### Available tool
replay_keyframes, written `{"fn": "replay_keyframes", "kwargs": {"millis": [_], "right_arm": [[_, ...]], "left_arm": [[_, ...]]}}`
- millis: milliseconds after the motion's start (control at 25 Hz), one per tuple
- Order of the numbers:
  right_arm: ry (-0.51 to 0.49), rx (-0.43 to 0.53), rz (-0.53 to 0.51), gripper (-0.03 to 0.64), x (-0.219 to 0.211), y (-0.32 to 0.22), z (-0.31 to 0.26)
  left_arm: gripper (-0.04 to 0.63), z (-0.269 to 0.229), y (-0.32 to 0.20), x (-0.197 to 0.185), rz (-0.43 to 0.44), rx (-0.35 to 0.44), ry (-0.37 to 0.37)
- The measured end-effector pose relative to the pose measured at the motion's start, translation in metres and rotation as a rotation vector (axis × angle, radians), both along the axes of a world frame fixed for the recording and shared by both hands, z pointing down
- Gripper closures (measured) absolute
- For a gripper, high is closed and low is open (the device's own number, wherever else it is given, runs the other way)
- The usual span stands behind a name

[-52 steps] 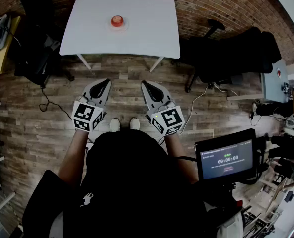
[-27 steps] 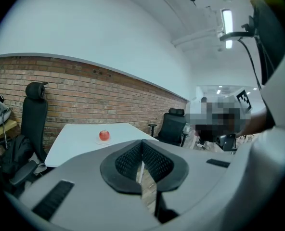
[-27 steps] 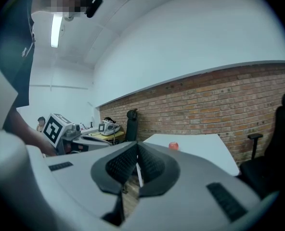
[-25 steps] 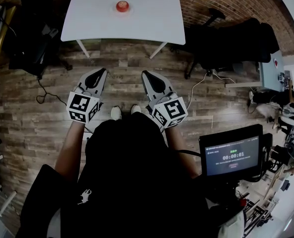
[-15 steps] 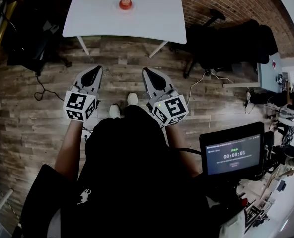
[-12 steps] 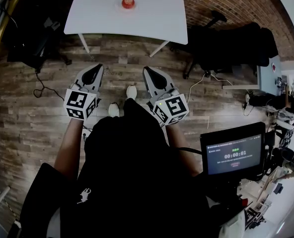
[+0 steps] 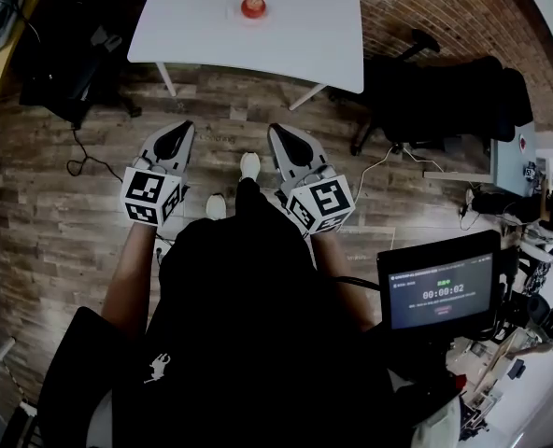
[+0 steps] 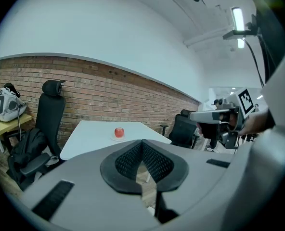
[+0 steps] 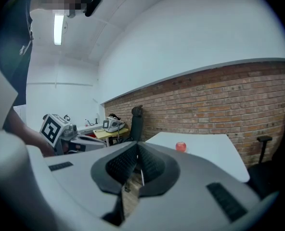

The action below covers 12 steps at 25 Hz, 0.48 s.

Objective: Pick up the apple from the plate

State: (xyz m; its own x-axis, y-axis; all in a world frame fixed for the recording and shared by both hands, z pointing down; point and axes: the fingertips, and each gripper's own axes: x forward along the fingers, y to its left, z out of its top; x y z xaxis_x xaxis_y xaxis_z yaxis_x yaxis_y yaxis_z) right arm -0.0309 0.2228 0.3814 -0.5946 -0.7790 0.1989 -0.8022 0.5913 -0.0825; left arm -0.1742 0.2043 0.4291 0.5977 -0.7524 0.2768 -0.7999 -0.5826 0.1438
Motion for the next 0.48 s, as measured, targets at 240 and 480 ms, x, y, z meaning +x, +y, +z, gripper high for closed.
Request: {"fn": "replay_keyframes", "kwargs": {"millis": [240, 480], "right_arm": [[-0.019, -0.015, 0.004, 0.612, 0.016, -0.031, 0.006], [-0.039, -0.007, 0.002, 0.612, 0.039, -0.075, 0.003]], "left_arm": [[0.588, 0.002, -0.035, 0.02, 0.011, -0.005, -0.031], [0.589, -0.007, -0.08, 0.041, -0.004, 0.02, -0.043]]}}
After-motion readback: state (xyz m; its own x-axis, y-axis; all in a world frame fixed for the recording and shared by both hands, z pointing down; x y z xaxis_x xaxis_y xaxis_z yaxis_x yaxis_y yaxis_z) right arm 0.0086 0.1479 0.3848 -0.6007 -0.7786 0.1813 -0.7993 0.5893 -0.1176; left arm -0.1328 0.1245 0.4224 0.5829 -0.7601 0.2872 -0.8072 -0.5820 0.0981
